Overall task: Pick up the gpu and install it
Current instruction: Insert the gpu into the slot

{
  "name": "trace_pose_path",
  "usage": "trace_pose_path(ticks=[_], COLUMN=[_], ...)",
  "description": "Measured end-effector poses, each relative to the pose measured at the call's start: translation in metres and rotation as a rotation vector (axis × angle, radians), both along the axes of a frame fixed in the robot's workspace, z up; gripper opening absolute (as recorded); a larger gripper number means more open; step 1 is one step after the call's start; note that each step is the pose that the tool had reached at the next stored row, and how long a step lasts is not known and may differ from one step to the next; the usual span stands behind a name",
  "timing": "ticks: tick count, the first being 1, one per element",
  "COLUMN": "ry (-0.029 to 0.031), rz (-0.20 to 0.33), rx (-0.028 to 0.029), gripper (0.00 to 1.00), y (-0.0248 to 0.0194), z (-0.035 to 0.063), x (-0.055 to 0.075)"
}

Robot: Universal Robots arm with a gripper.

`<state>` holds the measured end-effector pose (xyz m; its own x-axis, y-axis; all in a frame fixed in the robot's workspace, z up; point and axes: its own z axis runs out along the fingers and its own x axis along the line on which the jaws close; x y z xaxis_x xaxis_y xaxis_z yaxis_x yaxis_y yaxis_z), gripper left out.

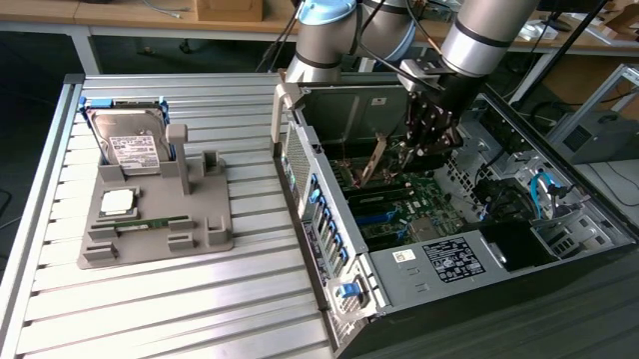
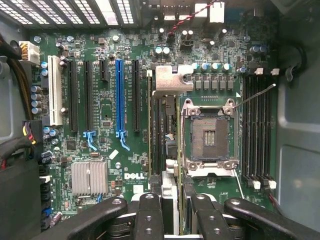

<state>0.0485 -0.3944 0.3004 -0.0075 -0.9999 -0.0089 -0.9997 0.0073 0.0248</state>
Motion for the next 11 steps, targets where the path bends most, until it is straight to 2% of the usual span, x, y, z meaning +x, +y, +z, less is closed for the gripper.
trace_pose_path(ticks=[11], ry=[0.0000], rz=[0.000], rx=[0.0000], gripper=[0.27], y=[-0.0004], z=[-0.0040], x=[-0.0020])
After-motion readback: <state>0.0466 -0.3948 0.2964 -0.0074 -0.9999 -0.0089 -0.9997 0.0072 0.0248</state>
